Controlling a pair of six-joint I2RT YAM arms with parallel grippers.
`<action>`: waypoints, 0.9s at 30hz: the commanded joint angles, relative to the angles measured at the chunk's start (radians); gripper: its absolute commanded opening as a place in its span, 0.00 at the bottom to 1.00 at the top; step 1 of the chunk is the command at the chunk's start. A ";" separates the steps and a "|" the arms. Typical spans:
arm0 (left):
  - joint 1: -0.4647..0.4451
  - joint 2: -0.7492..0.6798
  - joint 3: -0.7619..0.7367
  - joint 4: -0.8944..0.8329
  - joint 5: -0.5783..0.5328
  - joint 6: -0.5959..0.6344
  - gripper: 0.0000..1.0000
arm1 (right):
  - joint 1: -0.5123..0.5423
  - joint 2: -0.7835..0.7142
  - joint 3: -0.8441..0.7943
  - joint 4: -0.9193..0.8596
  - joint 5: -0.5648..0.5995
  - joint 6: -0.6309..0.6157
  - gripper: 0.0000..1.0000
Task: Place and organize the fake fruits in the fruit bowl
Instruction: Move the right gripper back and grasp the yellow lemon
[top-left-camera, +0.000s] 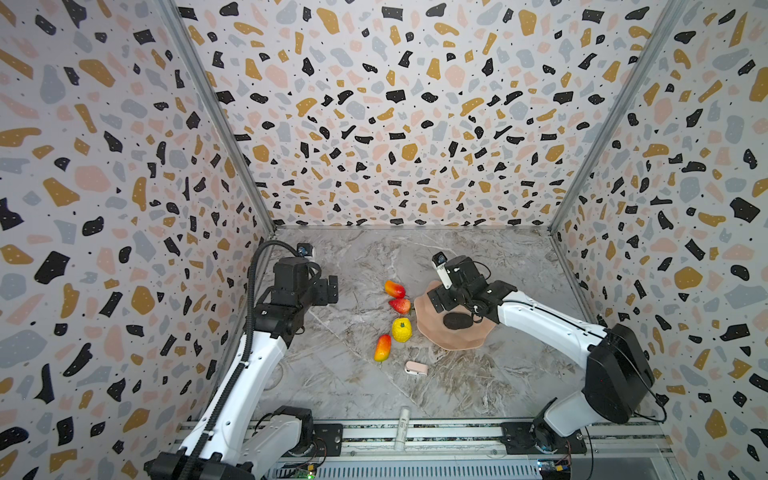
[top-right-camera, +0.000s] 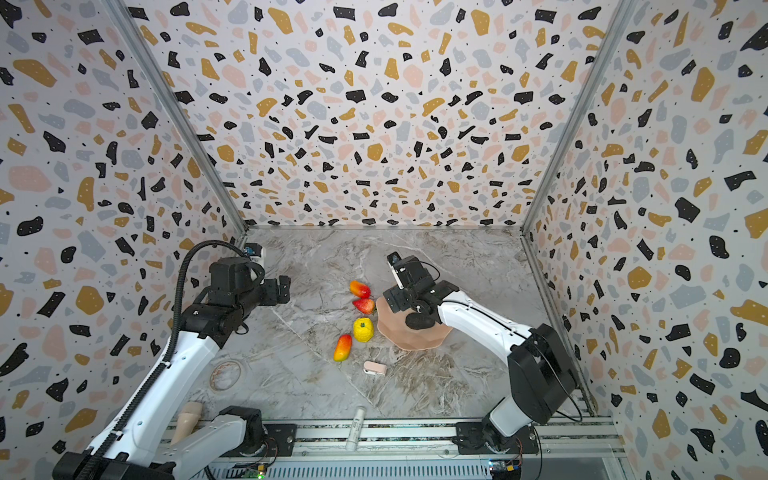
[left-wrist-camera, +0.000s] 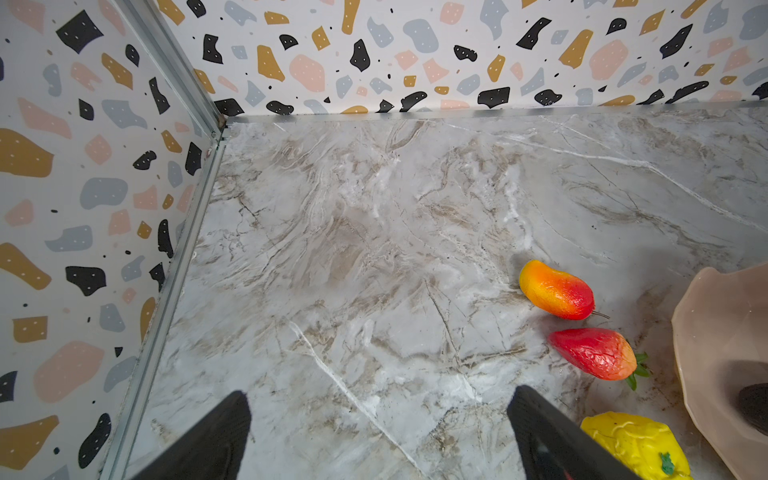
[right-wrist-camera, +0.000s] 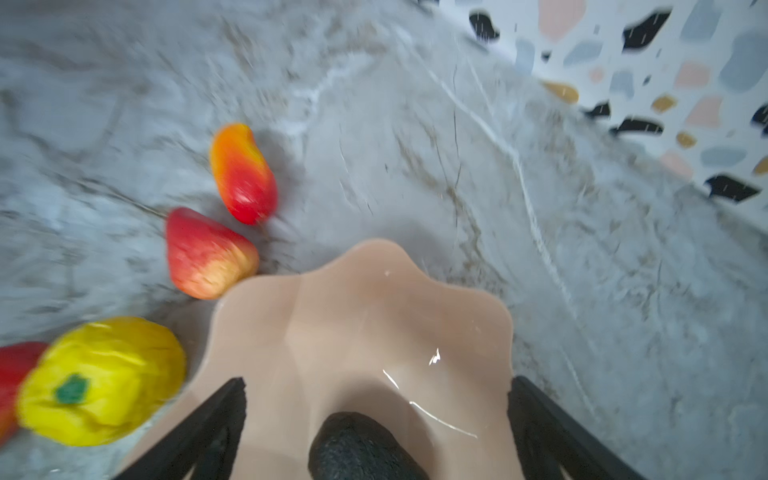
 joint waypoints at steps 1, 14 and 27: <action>-0.005 -0.009 -0.006 0.029 0.009 0.009 1.00 | 0.076 0.015 0.029 -0.014 -0.092 -0.081 0.99; -0.005 -0.015 -0.009 0.034 0.018 0.010 1.00 | 0.219 0.304 0.155 -0.038 -0.148 -0.165 0.99; -0.005 -0.015 -0.019 0.041 0.015 0.011 1.00 | 0.218 0.392 0.158 -0.012 -0.192 -0.157 0.80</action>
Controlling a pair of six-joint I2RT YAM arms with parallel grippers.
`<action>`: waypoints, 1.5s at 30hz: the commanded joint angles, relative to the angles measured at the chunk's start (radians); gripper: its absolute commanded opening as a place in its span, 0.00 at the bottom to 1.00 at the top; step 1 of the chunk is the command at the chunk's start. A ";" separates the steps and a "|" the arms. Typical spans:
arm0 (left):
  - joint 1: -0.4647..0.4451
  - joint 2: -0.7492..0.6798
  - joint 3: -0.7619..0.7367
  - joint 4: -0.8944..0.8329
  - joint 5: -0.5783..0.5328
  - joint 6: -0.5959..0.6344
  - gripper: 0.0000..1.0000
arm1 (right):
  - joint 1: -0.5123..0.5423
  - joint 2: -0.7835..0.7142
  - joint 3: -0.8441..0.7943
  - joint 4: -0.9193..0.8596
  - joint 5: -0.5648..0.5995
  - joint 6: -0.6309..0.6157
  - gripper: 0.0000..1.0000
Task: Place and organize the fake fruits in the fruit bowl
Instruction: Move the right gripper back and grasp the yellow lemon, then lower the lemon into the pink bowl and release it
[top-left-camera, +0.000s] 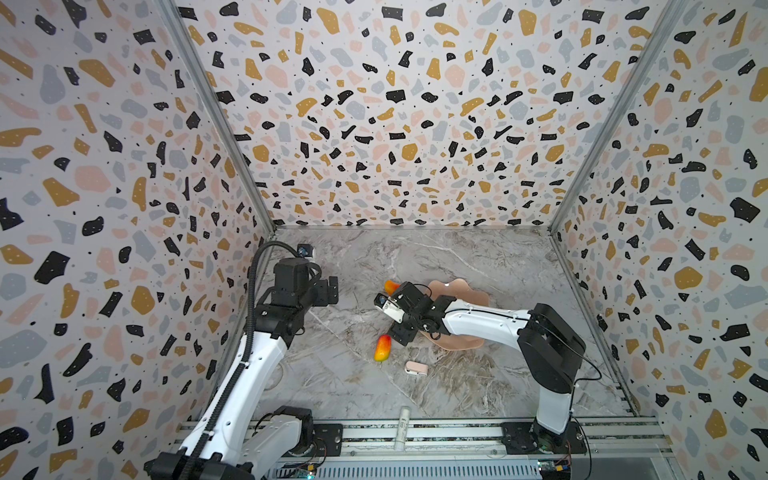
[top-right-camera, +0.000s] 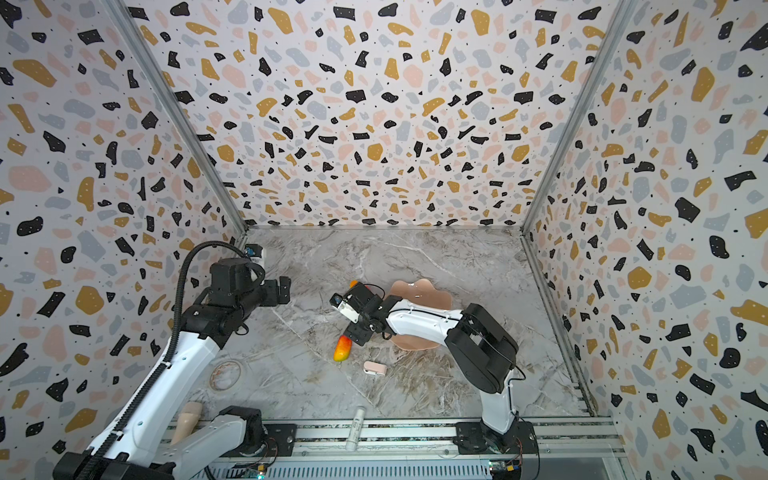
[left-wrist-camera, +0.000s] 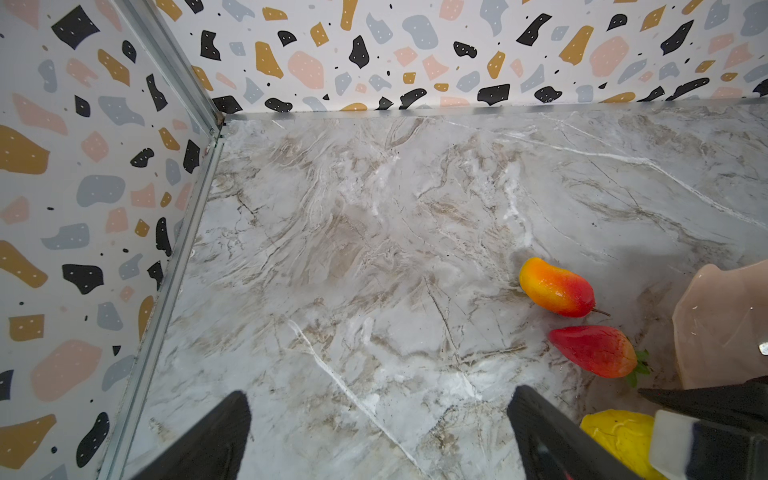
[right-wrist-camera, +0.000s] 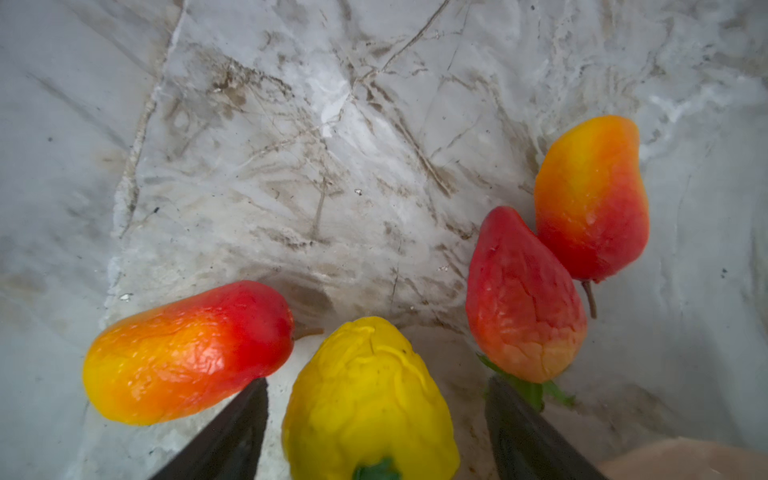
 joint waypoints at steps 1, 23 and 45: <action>-0.005 -0.014 -0.013 0.039 0.013 0.012 1.00 | -0.001 0.009 0.035 -0.015 -0.013 -0.005 0.80; -0.005 -0.010 -0.019 0.042 0.005 0.014 1.00 | -0.041 -0.206 0.050 0.002 -0.088 -0.009 0.42; -0.005 0.006 -0.009 0.041 0.015 0.013 1.00 | -0.275 -0.379 -0.293 0.034 -0.118 0.056 0.38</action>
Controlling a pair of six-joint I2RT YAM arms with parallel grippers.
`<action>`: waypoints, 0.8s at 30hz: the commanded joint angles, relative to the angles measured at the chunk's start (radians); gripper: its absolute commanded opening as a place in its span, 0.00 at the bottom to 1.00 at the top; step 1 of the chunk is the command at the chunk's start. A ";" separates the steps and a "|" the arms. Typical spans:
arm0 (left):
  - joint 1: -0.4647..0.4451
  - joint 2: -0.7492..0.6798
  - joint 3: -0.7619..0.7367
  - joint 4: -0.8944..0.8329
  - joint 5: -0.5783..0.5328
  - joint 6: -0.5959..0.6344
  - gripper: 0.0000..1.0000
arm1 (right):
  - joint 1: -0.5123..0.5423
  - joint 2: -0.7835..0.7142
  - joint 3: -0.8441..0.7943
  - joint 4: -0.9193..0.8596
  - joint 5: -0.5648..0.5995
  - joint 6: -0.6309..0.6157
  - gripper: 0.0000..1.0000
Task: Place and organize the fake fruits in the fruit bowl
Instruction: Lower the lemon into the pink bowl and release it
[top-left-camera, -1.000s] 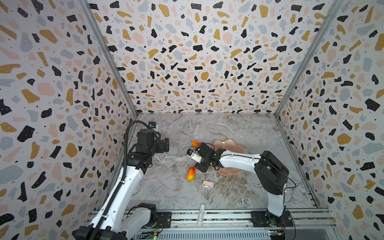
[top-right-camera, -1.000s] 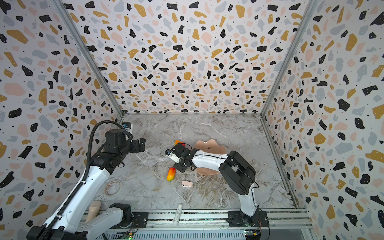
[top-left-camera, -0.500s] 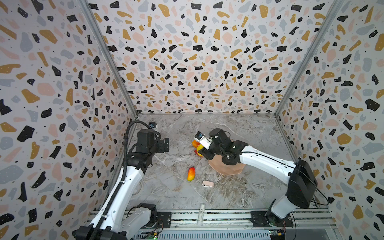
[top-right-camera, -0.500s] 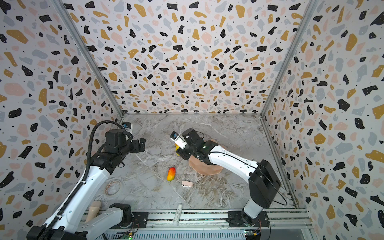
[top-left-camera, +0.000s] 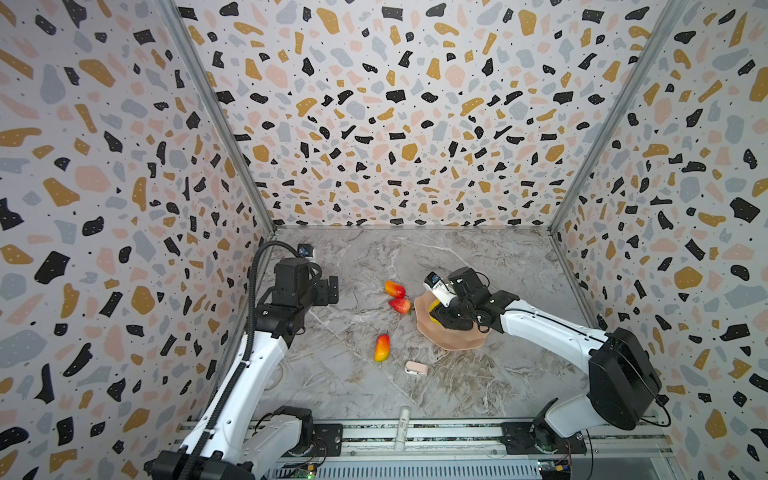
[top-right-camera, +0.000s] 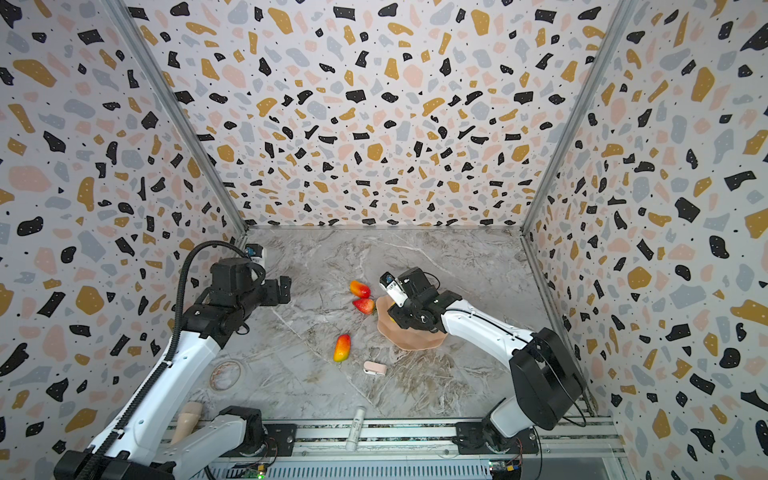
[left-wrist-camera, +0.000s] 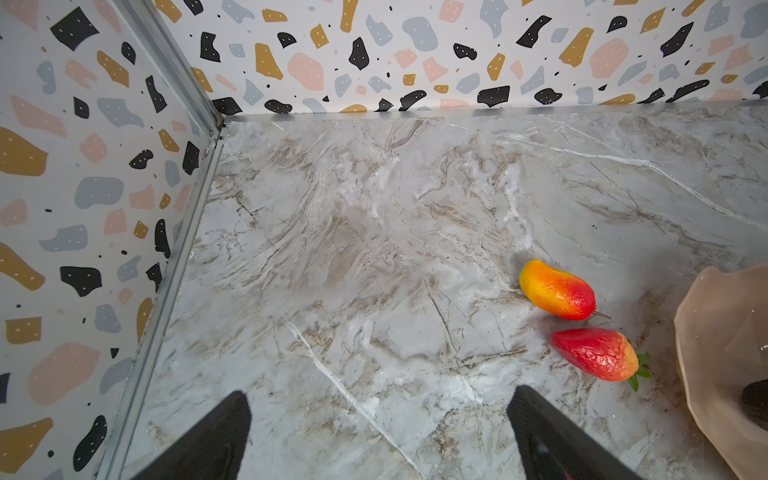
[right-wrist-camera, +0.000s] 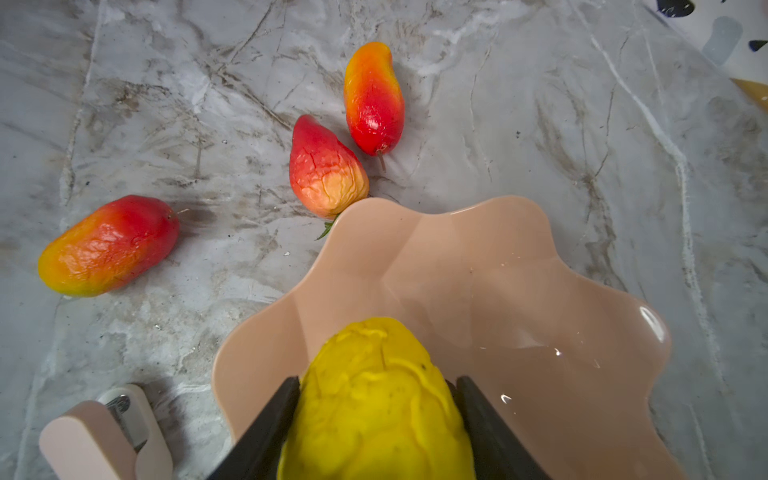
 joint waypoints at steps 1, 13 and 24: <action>-0.005 0.000 -0.004 0.025 0.015 0.013 1.00 | -0.008 0.018 -0.007 0.020 -0.026 0.022 0.38; -0.005 0.005 -0.013 0.037 0.017 0.014 1.00 | -0.028 0.105 -0.017 0.071 -0.035 0.027 0.43; -0.005 0.009 -0.007 0.038 0.018 0.015 1.00 | -0.027 0.099 0.051 0.026 -0.042 0.010 0.82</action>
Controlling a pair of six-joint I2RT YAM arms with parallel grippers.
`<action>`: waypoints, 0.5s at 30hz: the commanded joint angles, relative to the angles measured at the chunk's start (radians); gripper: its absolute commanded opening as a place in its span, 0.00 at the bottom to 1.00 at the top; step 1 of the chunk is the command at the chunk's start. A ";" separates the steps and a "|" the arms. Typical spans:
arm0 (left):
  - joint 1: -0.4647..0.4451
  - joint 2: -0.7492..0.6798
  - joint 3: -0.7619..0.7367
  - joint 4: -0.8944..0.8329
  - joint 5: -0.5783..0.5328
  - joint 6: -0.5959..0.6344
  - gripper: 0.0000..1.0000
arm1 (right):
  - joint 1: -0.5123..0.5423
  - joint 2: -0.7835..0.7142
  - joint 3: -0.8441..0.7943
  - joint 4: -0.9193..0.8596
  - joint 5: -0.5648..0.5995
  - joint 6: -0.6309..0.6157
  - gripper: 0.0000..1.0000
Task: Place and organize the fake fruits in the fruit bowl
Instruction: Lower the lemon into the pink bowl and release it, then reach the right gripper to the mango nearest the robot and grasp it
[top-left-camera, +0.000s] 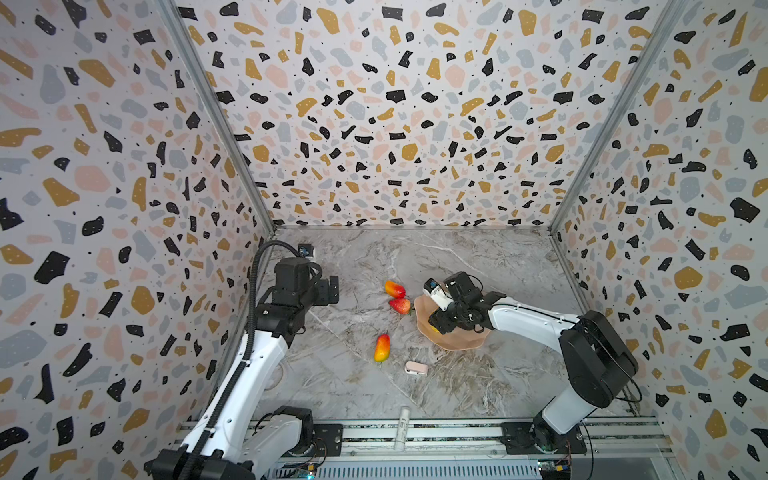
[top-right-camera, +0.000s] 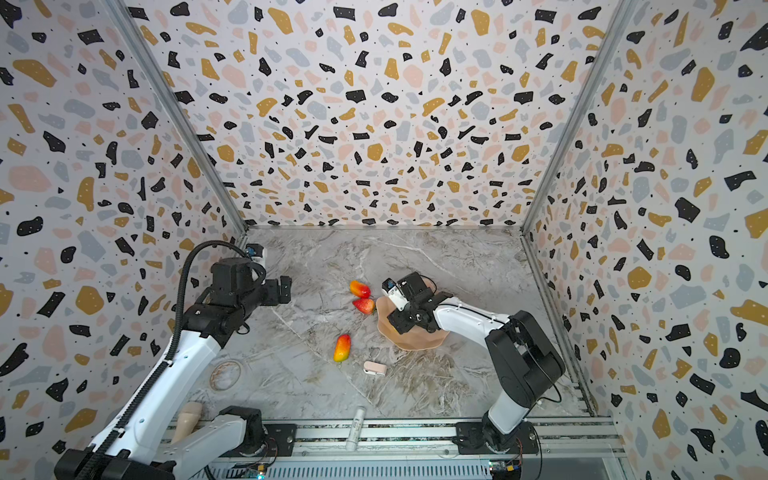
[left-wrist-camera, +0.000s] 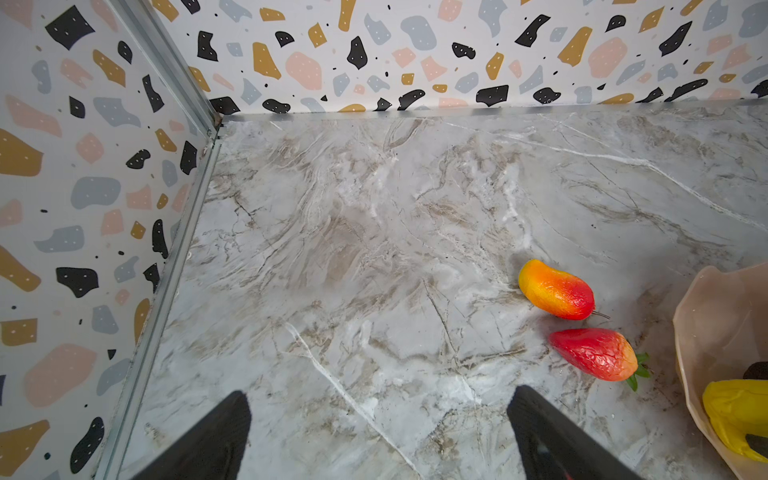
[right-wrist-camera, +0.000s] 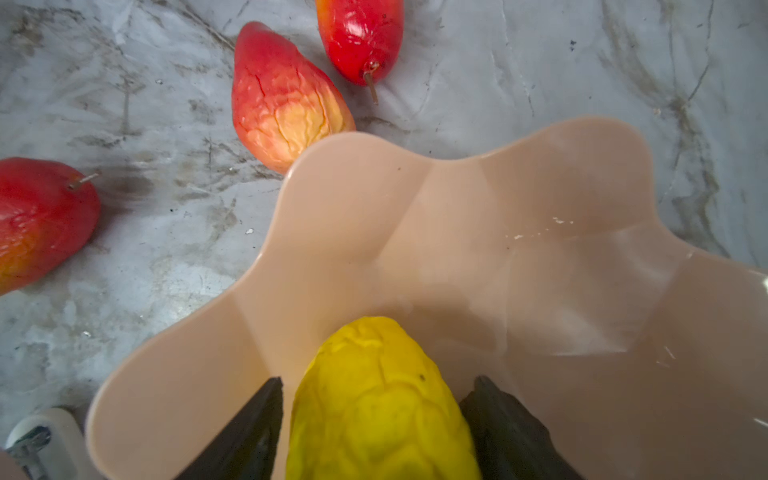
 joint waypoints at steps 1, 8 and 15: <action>-0.005 0.006 -0.007 0.037 0.016 0.015 1.00 | 0.004 -0.041 0.072 -0.029 -0.011 -0.007 0.85; -0.005 0.011 -0.004 0.036 0.019 0.016 1.00 | 0.074 -0.079 0.205 -0.106 0.039 -0.037 0.99; -0.005 0.010 -0.012 0.039 0.017 0.015 1.00 | 0.241 0.009 0.293 -0.051 -0.052 -0.002 0.99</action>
